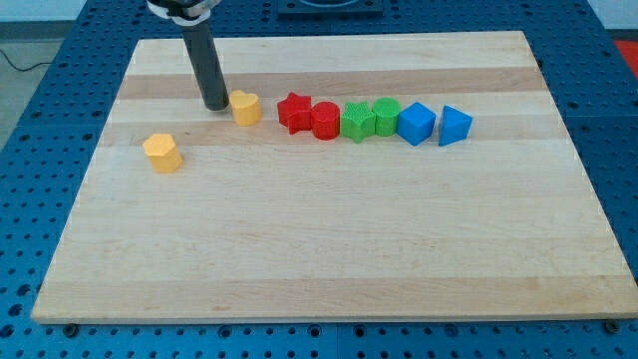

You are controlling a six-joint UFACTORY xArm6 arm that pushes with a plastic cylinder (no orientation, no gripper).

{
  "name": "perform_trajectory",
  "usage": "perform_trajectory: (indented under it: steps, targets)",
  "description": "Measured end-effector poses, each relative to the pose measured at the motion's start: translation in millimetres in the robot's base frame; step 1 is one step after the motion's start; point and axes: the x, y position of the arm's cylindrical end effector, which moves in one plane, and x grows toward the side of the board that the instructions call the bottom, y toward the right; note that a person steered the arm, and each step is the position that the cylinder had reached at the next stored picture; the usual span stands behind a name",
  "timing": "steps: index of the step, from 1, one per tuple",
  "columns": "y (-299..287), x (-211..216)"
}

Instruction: Push the yellow blocks left beside the red blocks

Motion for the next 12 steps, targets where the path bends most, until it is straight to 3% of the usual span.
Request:
perform_trajectory:
  steps: [2,3,6,7,8,9,12]
  targets:
    - [21.9,22.1]
    - [-8.7,39.3]
    - [-1.7,151.1]
    - [-64.1,154.1]
    - [-75.6,113.8]
    - [-67.6,75.4]
    - [-51.3,66.4]
